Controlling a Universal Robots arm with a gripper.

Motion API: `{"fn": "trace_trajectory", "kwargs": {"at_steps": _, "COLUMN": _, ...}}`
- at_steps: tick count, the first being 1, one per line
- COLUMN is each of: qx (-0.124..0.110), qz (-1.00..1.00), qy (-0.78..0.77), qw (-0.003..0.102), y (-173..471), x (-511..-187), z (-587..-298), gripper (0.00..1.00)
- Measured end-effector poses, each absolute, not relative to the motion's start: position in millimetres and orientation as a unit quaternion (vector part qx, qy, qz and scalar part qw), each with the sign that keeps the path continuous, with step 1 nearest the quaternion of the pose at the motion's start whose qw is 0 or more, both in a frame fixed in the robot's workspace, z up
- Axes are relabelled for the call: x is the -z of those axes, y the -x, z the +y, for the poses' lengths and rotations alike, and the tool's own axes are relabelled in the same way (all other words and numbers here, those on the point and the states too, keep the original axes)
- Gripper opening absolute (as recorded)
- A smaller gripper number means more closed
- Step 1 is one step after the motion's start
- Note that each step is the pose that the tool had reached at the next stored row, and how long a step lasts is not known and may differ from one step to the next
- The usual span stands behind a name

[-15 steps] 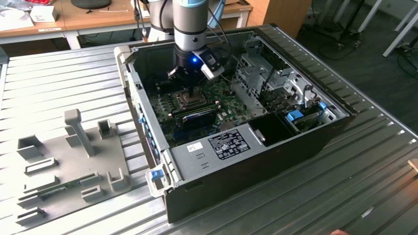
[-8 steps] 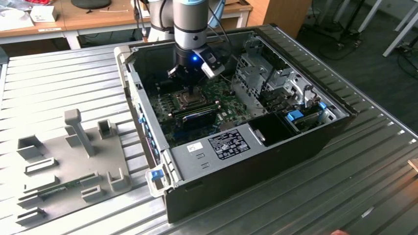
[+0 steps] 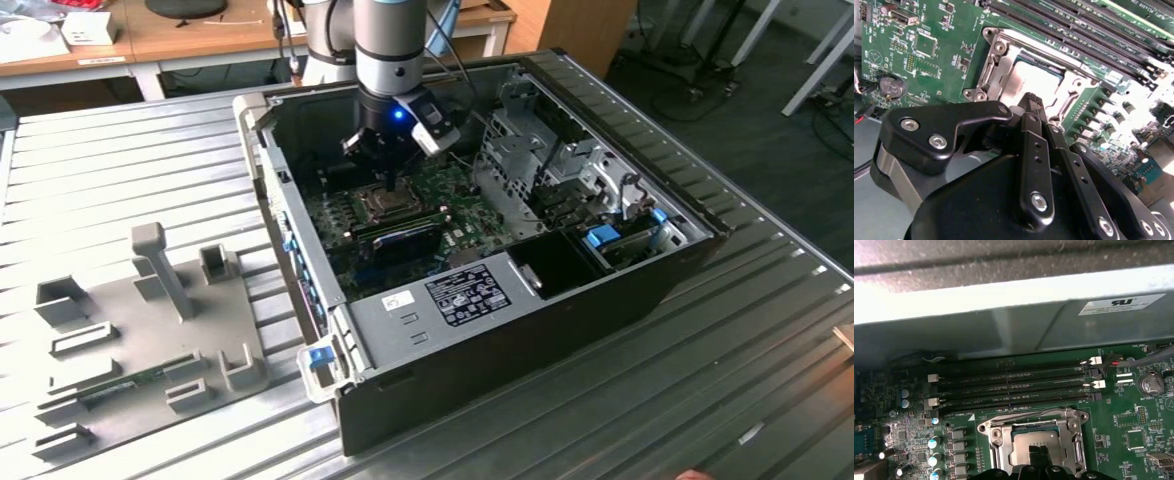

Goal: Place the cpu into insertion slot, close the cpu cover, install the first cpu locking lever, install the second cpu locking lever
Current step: 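Install the second cpu locking lever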

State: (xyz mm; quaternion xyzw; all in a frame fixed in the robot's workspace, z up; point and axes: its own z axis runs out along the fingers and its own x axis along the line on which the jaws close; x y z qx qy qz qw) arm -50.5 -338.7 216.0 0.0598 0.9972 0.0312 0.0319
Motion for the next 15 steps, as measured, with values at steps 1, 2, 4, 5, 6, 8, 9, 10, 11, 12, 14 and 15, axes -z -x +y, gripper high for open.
{"fn": "trace_trajectory", "kwargs": {"at_steps": 1, "qx": -0.031, "qz": 0.997, "qy": -0.06, "qw": 0.032, "y": 50.5, "x": -216.0, "z": -338.8, "gripper": 0.11}}
{"fn": "trace_trajectory", "kwargs": {"at_steps": 2, "qx": -0.031, "qz": 0.997, "qy": -0.06, "qw": 0.032, "y": 50.5, "x": -216.0, "z": -338.8, "gripper": 0.11}}
{"fn": "trace_trajectory", "kwargs": {"at_steps": 4, "qx": -0.031, "qz": 0.997, "qy": -0.06, "qw": 0.032, "y": 50.5, "x": -216.0, "z": -338.8, "gripper": 0.11}}
{"fn": "trace_trajectory", "kwargs": {"at_steps": 5, "qx": -0.03, "qz": 0.997, "qy": -0.06, "qw": 0.032, "y": 50.4, "x": -216.1, "z": -338.8, "gripper": 0.11}}
{"fn": "trace_trajectory", "kwargs": {"at_steps": 6, "qx": -0.03, "qz": 0.997, "qy": -0.06, "qw": 0.032, "y": 50.2, "x": -216.3, "z": -338.7, "gripper": 0.11}}
{"fn": "trace_trajectory", "kwargs": {"at_steps": 8, "qx": -0.03, "qz": 0.997, "qy": -0.06, "qw": 0.032, "y": 49.6, "x": -217.3, "z": -338.8, "gripper": 0.11}}
{"fn": "trace_trajectory", "kwargs": {"at_steps": 9, "qx": -0.03, "qz": 0.997, "qy": -0.06, "qw": 0.031, "y": 49.3, "x": -218.1, "z": -338.8, "gripper": 0.11}}
{"fn": "trace_trajectory", "kwargs": {"at_steps": 10, "qx": -0.03, "qz": 0.997, "qy": -0.06, "qw": 0.031, "y": 49.1, "x": -218.9, "z": -338.8, "gripper": 0.11}}
{"fn": "trace_trajectory", "kwargs": {"at_steps": 11, "qx": -0.03, "qz": 0.997, "qy": -0.06, "qw": 0.031, "y": 49.1, "x": -219.6, "z": -338.8, "gripper": 0.11}}
{"fn": "trace_trajectory", "kwargs": {"at_steps": 12, "qx": -0.03, "qz": 0.997, "qy": -0.06, "qw": 0.031, "y": 49.0, "x": -220.5, "z": -338.8, "gripper": 0.11}}
{"fn": "trace_trajectory", "kwargs": {"at_steps": 14, "qx": -0.03, "qz": 0.997, "qy": -0.06, "qw": 0.031, "y": 48.8, "x": -222.3, "z": -338.8, "gripper": 0.11}}
{"fn": "trace_trajectory", "kwargs": {"at_steps": 15, "qx": -0.03, "qz": 0.997, "qy": -0.06, "qw": 0.031, "y": 48.7, "x": -223.2, "z": -338.8, "gripper": 0.11}}
